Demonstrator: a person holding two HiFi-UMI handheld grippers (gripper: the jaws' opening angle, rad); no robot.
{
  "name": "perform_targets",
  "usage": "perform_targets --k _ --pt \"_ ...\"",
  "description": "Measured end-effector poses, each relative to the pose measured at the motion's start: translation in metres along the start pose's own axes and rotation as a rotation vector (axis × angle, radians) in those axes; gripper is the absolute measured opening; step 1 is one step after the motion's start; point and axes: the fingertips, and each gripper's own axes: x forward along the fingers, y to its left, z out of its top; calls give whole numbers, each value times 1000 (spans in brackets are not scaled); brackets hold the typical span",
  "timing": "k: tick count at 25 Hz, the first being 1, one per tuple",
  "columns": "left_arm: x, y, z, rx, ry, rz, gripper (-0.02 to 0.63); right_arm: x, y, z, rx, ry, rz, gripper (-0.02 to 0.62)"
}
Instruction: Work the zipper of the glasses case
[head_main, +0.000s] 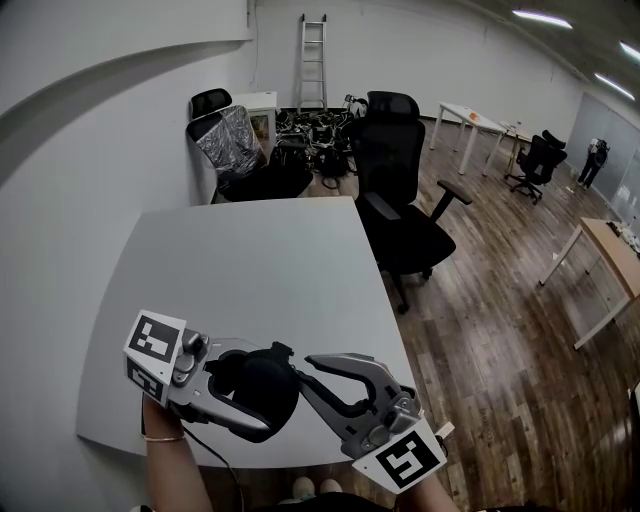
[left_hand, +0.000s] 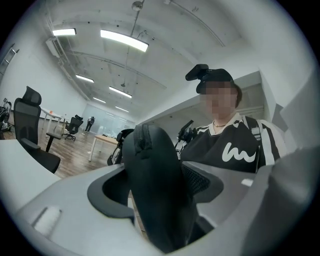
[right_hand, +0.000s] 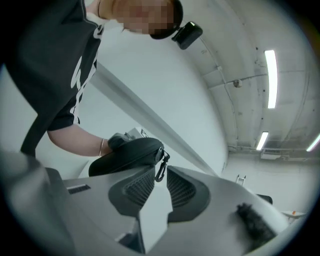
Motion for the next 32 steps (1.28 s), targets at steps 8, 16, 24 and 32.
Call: perform_targets --k 8,16,24,32 --pt "-3 -1 -3 -4 57 44 299 -6 1 22 -55 -117 -20 64" --pt "4 -9 -7 -7 136 30 295 -12 13 26 -153 -110 29 63" --pt "10 -14 -12 -13 219 1 290 -16 10 35 -164 -137 19 63" --pt "13 -18 -19 -38 286 -19 287 -17 18 37 -253 -102 56 58"
